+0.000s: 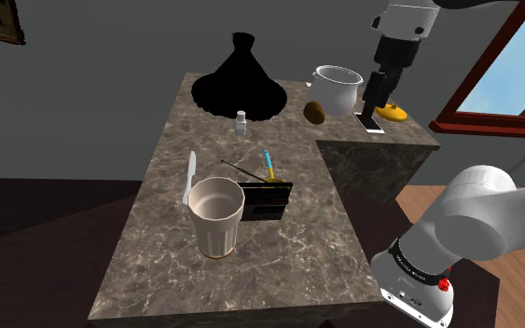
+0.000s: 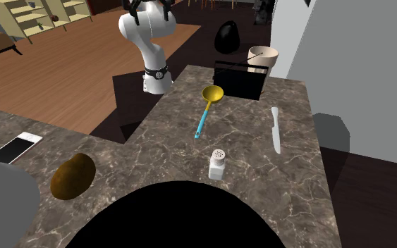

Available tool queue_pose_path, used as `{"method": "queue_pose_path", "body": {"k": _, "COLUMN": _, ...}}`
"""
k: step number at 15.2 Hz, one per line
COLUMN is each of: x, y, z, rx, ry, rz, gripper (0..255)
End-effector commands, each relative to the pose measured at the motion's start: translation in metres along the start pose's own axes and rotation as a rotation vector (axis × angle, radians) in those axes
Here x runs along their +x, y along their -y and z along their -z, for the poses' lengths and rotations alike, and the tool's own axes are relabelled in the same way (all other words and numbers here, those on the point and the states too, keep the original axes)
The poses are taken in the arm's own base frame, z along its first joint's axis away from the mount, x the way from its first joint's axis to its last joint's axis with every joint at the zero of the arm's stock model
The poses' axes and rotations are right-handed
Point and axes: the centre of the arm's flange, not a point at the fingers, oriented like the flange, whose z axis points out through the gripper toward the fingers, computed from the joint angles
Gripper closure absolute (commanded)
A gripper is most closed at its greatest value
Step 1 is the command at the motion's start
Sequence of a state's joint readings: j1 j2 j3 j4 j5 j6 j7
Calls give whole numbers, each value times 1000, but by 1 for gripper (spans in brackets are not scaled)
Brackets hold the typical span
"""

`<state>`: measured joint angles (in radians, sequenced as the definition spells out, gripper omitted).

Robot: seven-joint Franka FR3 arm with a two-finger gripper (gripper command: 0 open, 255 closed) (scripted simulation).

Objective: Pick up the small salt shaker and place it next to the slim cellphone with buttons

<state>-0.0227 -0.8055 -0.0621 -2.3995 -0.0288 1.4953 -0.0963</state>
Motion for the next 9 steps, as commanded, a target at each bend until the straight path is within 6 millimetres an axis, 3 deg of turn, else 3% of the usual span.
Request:
{"method": "queue_pose_path", "body": {"k": 1, "x": 0, "y": 0, "z": 0, "rx": 0, "ry": 0, "rz": 0, "gripper": 0}}
{"method": "queue_pose_path", "body": {"k": 9, "x": 97, "y": -3, "z": -32, "rx": -3, "ry": -23, "rz": 40, "gripper": 0}}
